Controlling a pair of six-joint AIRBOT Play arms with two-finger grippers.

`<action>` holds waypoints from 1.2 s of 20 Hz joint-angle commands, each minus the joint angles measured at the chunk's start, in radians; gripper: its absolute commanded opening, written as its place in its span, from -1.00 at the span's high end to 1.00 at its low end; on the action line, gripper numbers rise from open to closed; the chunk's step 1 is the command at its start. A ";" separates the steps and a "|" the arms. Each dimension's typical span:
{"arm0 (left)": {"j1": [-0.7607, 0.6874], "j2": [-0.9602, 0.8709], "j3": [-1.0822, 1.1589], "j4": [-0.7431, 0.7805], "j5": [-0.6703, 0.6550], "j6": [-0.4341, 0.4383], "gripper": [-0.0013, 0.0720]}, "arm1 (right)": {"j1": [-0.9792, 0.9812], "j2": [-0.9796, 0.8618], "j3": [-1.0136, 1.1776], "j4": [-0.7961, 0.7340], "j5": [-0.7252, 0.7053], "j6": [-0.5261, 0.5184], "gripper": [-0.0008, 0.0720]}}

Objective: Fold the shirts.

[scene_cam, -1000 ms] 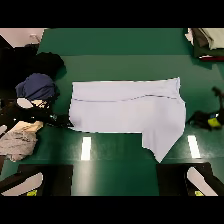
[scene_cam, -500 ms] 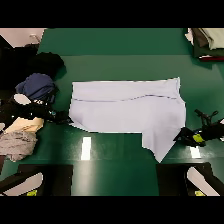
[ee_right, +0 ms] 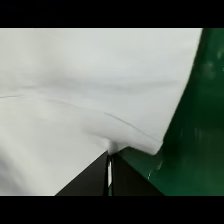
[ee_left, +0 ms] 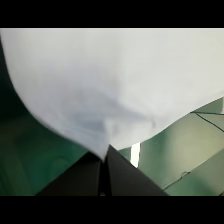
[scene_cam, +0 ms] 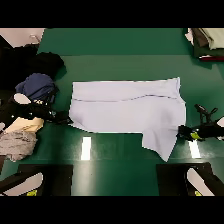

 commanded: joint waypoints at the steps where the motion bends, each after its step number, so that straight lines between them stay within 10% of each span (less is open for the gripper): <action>1: 0.000 0.016 0.003 0.035 -0.043 0.002 0.91 | 0.010 0.078 0.005 -0.020 0.087 0.004 0.94; 10: 0.000 0.387 0.004 0.093 -0.327 -0.113 0.91 | 0.010 0.352 0.285 -0.254 0.454 0.055 0.94; 24: 0.000 0.111 0.140 -0.035 0.207 -0.076 0.91 | 0.021 -0.095 0.552 -0.137 0.093 0.008 0.94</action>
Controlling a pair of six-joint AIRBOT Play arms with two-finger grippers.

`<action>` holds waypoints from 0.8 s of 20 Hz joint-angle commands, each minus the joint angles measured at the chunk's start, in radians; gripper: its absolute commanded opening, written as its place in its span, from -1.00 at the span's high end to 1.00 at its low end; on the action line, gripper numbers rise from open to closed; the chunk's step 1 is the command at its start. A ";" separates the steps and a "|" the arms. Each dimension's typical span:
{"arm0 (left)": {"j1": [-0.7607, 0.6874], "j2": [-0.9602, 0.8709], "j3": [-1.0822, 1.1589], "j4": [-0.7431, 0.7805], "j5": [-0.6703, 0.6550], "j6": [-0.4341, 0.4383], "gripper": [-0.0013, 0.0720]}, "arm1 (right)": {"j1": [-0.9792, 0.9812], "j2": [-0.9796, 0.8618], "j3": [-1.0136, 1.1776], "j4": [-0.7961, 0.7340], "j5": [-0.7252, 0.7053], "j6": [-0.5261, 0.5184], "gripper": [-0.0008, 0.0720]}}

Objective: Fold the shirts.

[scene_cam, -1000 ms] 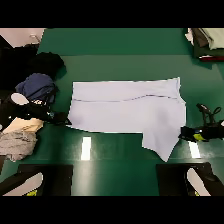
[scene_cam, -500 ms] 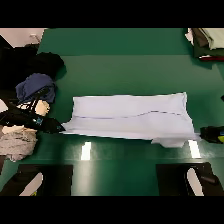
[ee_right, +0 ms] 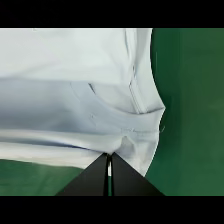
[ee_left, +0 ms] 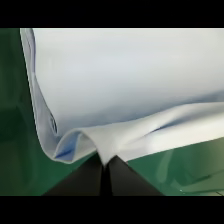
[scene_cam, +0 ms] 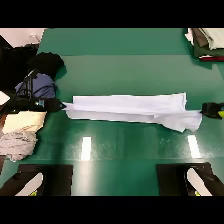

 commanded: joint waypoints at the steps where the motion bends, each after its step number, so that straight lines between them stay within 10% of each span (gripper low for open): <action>1: 0.001 -0.148 0.067 -0.051 0.085 0.018 0.91 | 0.019 -0.149 0.085 0.002 -0.072 -0.019 0.94; 4: 0.001 -0.284 0.151 -0.090 0.101 0.016 0.90 | 0.083 -0.274 0.151 0.002 -0.111 -0.018 0.93; 5: 0.001 -0.321 0.177 -0.106 0.117 0.016 0.63 | 0.103 -0.314 0.167 0.002 -0.138 -0.016 0.93; 6: 0.001 -0.355 0.203 -0.130 0.146 0.001 -0.39 | 0.122 -0.358 0.189 0.018 -0.175 -0.014 0.73; 7: 0.001 -0.381 0.228 -0.147 0.172 -0.030 -0.87 | 0.131 -0.398 0.215 0.060 -0.206 -0.014 0.14; 8: 0.001 -0.401 0.257 -0.149 0.186 -0.054 -0.87 | 0.130 -0.439 0.250 0.120 -0.223 -0.014 -0.21; 12: 0.001 -0.405 0.338 -0.142 0.056 -0.061 -0.86 | 0.057 -0.519 0.346 0.238 -0.100 -0.061 -0.25; 16: 0.001 -0.403 0.338 -0.143 -0.108 0.019 0.90 | -0.098 -0.480 0.230 0.238 -0.027 -0.161 -0.26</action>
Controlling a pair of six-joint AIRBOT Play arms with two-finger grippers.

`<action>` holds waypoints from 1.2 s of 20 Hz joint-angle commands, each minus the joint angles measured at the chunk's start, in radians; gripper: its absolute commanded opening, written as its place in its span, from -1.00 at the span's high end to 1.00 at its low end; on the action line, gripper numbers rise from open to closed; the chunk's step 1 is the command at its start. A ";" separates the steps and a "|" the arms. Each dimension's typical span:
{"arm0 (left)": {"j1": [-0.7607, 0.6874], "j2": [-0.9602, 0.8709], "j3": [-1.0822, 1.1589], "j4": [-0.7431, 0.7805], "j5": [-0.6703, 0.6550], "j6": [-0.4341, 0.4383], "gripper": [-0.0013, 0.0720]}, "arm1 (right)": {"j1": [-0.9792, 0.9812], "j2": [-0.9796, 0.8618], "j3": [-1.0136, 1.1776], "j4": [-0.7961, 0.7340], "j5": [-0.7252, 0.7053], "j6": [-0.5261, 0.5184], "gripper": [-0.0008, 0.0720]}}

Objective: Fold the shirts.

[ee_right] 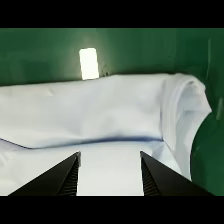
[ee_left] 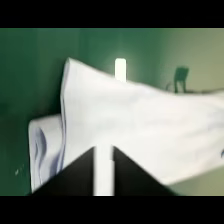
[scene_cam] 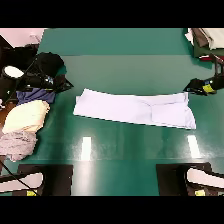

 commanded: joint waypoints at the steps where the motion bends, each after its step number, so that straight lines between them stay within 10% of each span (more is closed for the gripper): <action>1: 0.000 -0.006 0.015 -0.006 -0.139 0.058 0.90 | -0.135 0.020 -0.088 0.029 0.057 -0.097 -0.38; 3: -0.005 -0.006 0.015 -0.004 -0.161 0.058 0.90 | -0.229 0.024 -0.151 0.037 0.068 -0.114 -0.94; 14: -0.210 -0.006 0.015 0.043 -0.066 0.060 0.90 | -0.256 -0.227 -0.206 0.197 0.112 -0.298 -0.84; 17: -0.214 -0.011 0.015 0.043 -0.065 0.037 0.90 | -0.211 -0.246 -0.206 0.297 0.075 -0.341 -0.39; 20: -0.214 -0.017 0.013 0.042 -0.066 0.018 0.91 | -0.187 -0.246 -0.204 0.316 0.065 -0.357 0.77; 24: -0.233 -0.041 0.015 0.027 -0.042 0.013 0.91 | -0.152 -0.204 -0.203 0.317 0.109 -0.371 0.94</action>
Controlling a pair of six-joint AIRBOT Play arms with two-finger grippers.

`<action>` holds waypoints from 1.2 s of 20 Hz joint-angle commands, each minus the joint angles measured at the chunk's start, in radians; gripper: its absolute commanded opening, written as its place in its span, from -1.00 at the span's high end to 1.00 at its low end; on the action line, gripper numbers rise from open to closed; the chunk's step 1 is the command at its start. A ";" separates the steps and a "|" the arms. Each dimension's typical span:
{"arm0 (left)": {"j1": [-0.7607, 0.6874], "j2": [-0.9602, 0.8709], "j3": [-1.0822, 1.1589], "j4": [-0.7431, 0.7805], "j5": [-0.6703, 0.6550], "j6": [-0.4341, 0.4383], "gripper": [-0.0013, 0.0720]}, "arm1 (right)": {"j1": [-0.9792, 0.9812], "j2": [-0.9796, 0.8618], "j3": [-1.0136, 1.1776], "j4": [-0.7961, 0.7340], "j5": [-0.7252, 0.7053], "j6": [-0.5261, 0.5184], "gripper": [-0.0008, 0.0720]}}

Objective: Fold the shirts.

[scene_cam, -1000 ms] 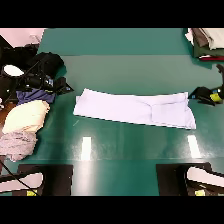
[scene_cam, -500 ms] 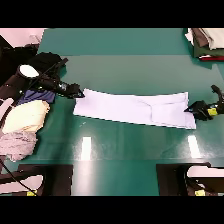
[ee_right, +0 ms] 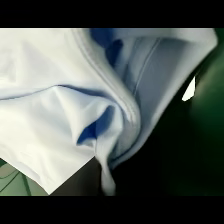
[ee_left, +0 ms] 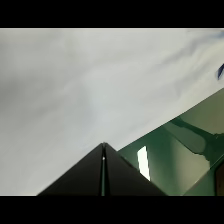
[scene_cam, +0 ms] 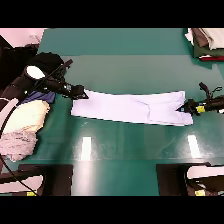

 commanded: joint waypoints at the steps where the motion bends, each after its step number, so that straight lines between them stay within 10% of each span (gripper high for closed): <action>1: -0.037 -0.024 0.003 -0.017 0.046 -0.008 0.91 | 0.044 0.053 0.002 0.027 0.034 -0.001 0.94; 12: -0.368 -0.375 0.330 -0.026 0.132 -0.035 0.91 | 0.503 0.233 0.436 0.026 0.119 0.306 0.94; 24: -0.365 -0.464 0.377 -0.020 0.103 -0.035 0.91 | 0.837 0.050 0.851 0.018 0.201 0.396 0.94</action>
